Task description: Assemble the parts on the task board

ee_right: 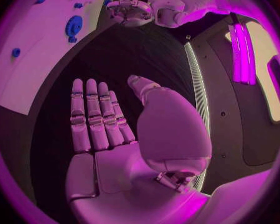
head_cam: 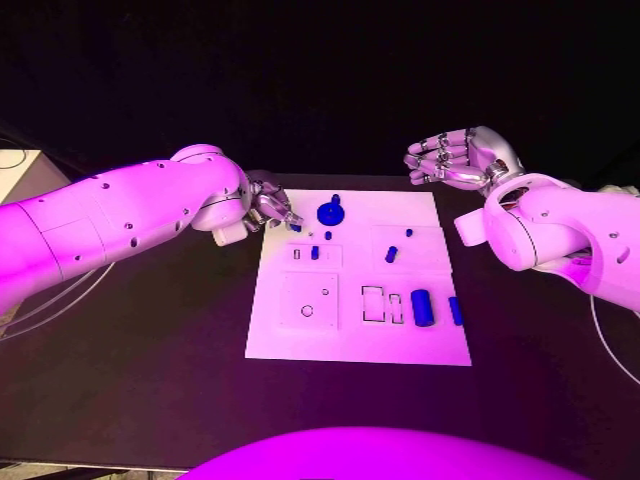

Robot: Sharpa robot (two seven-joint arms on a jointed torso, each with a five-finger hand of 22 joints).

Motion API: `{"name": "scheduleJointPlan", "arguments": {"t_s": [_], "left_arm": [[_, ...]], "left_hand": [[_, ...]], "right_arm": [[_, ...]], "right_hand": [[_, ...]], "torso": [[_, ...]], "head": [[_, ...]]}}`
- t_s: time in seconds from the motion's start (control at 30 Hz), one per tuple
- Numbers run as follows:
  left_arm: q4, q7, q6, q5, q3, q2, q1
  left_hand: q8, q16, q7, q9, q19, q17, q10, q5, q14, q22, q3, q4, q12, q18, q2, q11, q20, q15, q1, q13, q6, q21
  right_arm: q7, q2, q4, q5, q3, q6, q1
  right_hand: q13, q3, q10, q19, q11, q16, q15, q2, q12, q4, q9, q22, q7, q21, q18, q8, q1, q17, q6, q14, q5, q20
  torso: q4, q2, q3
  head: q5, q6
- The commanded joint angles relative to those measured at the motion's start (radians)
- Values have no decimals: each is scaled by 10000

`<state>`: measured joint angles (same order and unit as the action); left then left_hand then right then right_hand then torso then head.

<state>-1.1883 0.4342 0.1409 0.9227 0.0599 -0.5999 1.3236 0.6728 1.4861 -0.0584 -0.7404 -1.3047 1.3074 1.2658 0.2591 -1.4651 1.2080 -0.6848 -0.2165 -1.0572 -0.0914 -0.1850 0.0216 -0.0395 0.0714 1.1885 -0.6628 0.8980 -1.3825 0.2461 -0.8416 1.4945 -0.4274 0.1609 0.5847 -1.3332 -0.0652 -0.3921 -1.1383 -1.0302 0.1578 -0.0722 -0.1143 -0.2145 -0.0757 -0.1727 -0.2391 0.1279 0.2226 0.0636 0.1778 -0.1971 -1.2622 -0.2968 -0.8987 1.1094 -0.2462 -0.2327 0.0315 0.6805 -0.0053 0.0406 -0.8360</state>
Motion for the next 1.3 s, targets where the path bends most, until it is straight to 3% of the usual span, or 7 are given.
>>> {"name": "scheduleJointPlan", "arguments": {"t_s": [0.03,0.23,0.33,0.53,0.83,1.3], "left_arm": [[-261,152,-340,556,11,-88,-20],[-520,258,-387,988,74,-132,-120],[-555,336,-362,1114,117,-101,-148],[-565,430,-144,1223,209,-39,-176],[-533,497,94,1223,299,41,-219],[-555,746,496,1291,354,83,-231]], "left_hand": [[39,69,72,-216,-73,722,84,37,-605,25,-1783,1735,-42,76,-23,26,7,71,-111,-30,116,-42],[53,98,89,-225,-113,781,165,88,-622,81,-1842,1777,-123,87,-65,42,17,84,-164,-163,169,-75],[61,109,102,-232,-129,801,207,162,-628,105,-1886,1795,-154,92,-97,52,25,92,-223,-219,206,-91],[88,156,144,-273,-183,895,318,701,-651,191,-1994,1864,-198,108,-184,93,57,126,-456,-342,314,-144],[100,155,152,-289,-205,888,317,833,-648,225,-2005,1879,-163,115,-195,101,63,132,-513,-298,331,-162],[140,179,173,-324,-241,940,363,1007,-662,278,-2009,1902,-188,126,-217,119,72,145,-597,-351,366,-192]], "right_arm": [[39,3,-3,-37,4,-204,15],[35,14,-8,-36,7,-220,35],[34,20,-11,-36,8,-223,42],[29,22,-15,-36,9,-234,52],[23,22,-14,-36,10,-241,58],[20,15,-11,-34,10,-245,59]], "right_hand": [[14,68,28,27,75,39,-95,95,69,-9,13,-9,60,18,66,58,36,8,18,-1,-32,-24],[14,68,28,27,75,39,-95,95,69,-9,13,-9,60,18,66,58,36,8,18,-1,-32,-24],[14,68,28,27,75,39,-95,95,69,-9,13,-9,60,18,66,58,36,8,18,-1,-32,-24],[14,82,37,33,78,43,-100,111,70,-30,17,-31,63,16,66,69,60,28,21,-10,-47,-27],[14,86,39,35,79,44,-101,115,71,-33,19,-38,64,17,66,72,63,35,21,-11,-53,-28],[14,88,41,36,80,44,-101,119,71,-37,20,-45,65,17,66,75,65,41,22,-12,-64,-29]], "torso": [[2,8,-6],[17,3,-14],[-8,19,-16],[-22,31,7],[-14,28,10],[-14,23,10]], "head": [[27,-17],[48,-21],[78,-16],[107,-53],[115,-91],[142,-134]]}}
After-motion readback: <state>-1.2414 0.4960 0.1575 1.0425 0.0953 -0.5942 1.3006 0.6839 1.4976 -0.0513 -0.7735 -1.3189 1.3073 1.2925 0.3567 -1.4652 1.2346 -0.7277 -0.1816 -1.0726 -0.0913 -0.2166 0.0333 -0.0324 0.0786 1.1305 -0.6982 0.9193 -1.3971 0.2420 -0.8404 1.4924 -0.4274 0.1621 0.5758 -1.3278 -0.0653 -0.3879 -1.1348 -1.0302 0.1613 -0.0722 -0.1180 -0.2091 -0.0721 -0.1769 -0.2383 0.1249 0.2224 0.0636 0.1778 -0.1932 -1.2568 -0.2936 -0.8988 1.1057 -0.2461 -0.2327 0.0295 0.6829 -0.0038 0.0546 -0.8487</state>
